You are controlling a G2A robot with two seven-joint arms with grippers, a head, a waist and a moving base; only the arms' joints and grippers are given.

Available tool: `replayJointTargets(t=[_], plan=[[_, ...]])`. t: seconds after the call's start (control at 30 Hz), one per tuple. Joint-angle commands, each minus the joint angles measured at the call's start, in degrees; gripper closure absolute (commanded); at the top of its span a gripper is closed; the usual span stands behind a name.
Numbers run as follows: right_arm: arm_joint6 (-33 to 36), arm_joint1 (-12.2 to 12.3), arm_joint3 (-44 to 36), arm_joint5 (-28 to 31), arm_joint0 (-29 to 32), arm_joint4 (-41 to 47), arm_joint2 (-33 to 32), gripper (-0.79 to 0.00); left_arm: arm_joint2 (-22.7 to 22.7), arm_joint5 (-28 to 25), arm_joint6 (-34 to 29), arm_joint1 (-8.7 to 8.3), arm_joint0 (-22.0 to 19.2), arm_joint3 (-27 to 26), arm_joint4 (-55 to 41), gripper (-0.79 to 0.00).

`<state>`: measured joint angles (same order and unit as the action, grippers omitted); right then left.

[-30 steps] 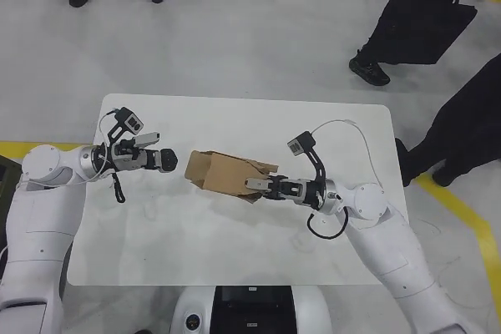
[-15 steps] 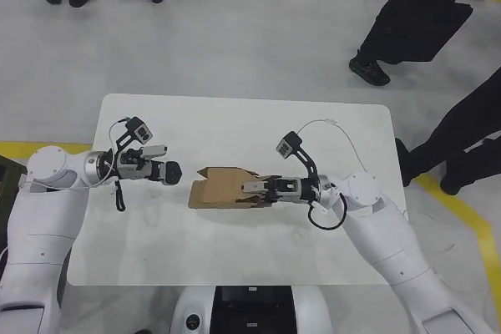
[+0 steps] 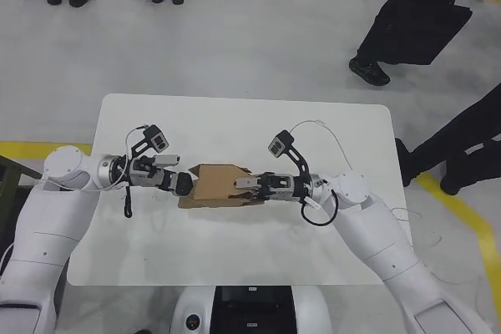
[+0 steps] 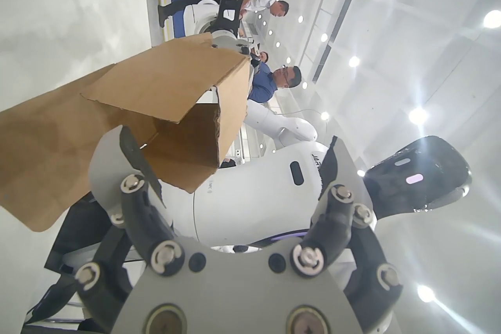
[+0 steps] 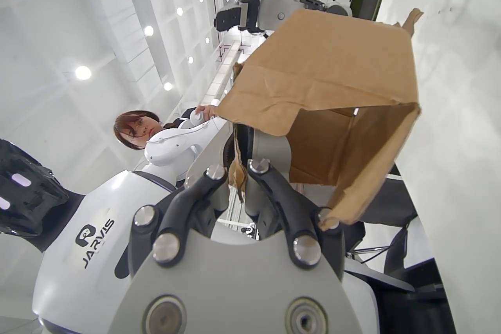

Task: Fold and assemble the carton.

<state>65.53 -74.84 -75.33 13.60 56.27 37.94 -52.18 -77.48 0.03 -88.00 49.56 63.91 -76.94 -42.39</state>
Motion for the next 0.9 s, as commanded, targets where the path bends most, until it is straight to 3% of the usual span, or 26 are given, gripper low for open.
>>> replayJointTargets(t=[0.0,0.4,0.87], plan=[[0.2,-0.1,0.1,0.1,-0.1,0.2,0.1,0.0,0.7,0.1,0.0,-0.33,-0.3,0.1,-0.3,-0.785],[1.2,-0.7,-0.2,0.0,0.1,1.3,1.4,0.0,3.7,-2.0,0.0,-1.56,-2.5,1.3,-5.4,-0.785],[1.8,-1.4,0.7,-0.3,-0.5,1.6,2.6,0.0,2.4,-4.7,0.4,-1.28,-3.2,4.3,-10.2,-0.785]])
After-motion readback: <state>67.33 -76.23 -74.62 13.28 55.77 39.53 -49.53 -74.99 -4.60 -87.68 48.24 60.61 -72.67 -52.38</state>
